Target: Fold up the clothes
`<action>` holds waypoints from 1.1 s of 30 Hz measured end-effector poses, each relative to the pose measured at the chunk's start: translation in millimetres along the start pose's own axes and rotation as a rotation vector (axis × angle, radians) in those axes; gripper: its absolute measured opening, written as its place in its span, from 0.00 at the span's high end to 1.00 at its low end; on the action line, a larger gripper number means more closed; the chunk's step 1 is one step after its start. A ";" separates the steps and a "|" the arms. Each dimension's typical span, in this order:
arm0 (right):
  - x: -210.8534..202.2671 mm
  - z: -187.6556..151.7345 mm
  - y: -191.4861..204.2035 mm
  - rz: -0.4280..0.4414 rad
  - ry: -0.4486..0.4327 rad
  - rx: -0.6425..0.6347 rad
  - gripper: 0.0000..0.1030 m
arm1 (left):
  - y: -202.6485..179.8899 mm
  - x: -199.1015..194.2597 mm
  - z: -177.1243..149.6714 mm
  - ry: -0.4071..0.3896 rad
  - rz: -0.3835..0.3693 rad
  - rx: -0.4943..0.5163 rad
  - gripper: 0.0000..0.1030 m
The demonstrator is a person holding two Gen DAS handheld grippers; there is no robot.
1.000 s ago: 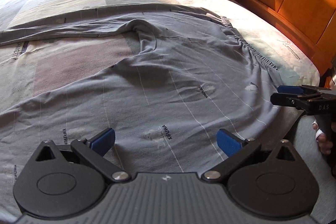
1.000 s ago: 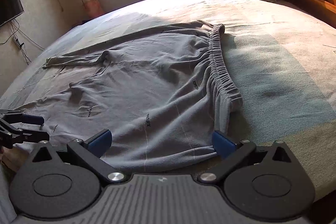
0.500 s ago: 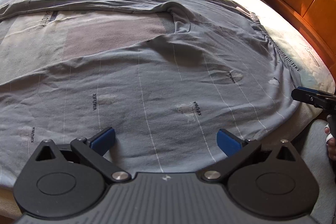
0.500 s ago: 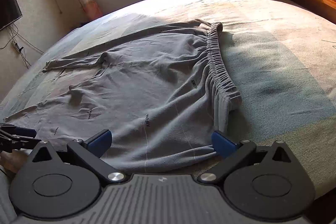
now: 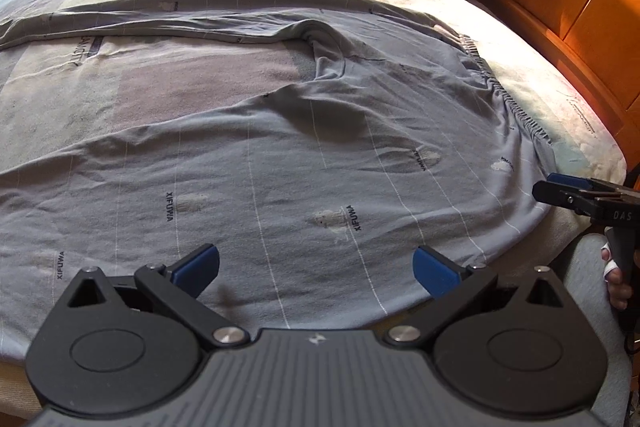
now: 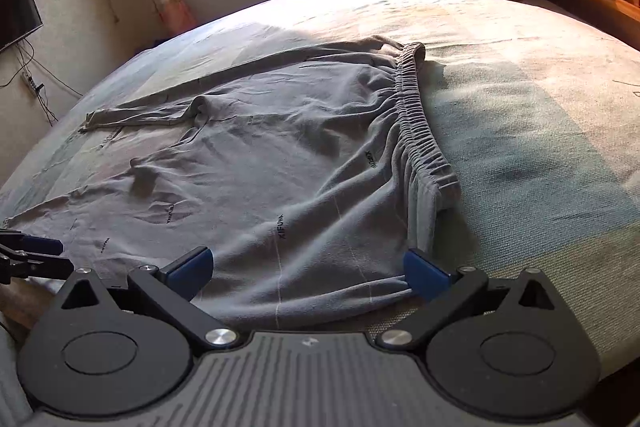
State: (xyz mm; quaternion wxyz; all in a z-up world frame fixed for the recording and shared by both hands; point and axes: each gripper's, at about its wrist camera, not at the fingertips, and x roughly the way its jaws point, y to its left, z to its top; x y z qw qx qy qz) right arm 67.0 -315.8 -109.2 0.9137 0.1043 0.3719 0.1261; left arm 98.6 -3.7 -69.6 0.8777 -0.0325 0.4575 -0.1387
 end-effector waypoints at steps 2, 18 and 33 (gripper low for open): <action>-1.6 -0.7 1.8 -0.010 -0.002 -0.013 0.00 | -2.9 -8.1 7.6 -0.030 0.011 0.022 0.01; 91.8 63.4 131.4 0.128 -0.008 -0.300 0.00 | 80.8 29.8 100.6 -0.112 -0.006 0.069 0.01; 165.0 90.7 180.5 -0.103 0.383 -0.318 0.00 | 172.4 78.6 129.0 0.161 -0.186 -0.158 0.01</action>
